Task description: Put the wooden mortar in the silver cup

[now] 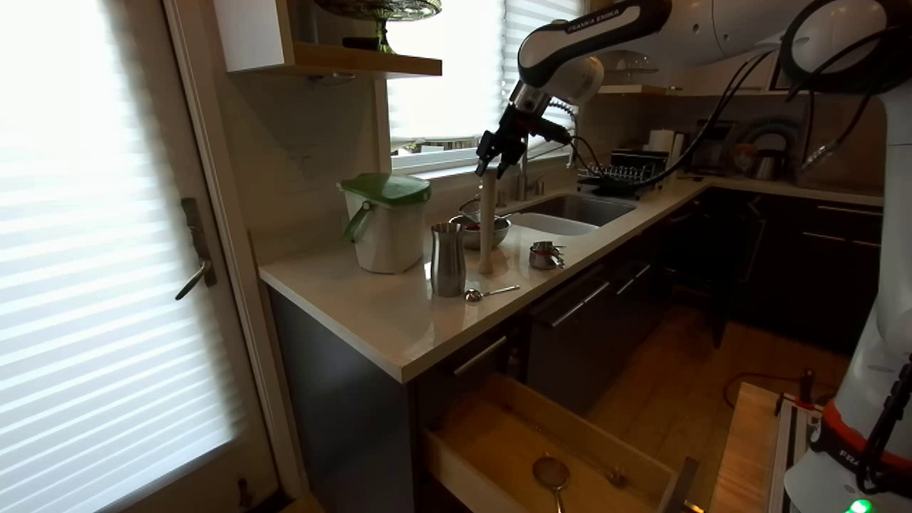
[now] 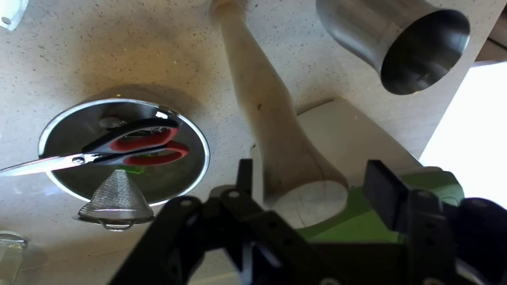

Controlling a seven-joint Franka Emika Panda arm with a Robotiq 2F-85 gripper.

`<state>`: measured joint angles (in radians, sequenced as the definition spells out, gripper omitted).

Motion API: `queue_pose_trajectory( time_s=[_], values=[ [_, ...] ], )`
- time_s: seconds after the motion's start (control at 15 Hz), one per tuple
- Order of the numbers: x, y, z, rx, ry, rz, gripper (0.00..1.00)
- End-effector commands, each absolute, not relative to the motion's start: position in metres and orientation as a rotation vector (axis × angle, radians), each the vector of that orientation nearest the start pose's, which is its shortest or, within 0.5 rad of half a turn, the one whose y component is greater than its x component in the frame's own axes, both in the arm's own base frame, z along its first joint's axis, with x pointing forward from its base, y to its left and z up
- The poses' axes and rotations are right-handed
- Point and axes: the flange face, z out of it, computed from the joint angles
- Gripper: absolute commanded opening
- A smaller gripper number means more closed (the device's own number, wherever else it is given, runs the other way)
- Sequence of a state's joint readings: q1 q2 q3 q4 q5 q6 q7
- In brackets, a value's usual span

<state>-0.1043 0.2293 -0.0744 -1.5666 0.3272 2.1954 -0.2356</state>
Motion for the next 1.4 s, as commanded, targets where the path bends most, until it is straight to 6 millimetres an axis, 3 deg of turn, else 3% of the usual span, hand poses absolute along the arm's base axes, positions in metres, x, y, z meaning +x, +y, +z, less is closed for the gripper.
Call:
queue_pose_trajectory(
  time_s=[0.0,0.13,0.33,0.53,0.8,1.07,1.27,1.33],
  values=[
    [0.663,-0.106,0.556,-2.886,0.115,-0.662,0.42],
    [0.663,-0.107,0.557,-2.89,0.112,-0.667,0.27],
    [0.663,-0.107,0.557,-2.9,0.108,-0.663,0.26],
    [0.648,-0.1,0.576,-2.878,0.076,-0.623,0.26],
    [0.604,-0.088,0.641,-2.782,-0.11,-0.599,0.26],
    [0.559,-0.075,0.728,-2.78,-0.223,-0.686,0.26],
    [0.546,-0.053,0.767,-2.743,-0.316,-0.778,0.26],
    [0.548,-0.063,0.757,-2.758,-0.256,-0.765,0.51]
  ],
)
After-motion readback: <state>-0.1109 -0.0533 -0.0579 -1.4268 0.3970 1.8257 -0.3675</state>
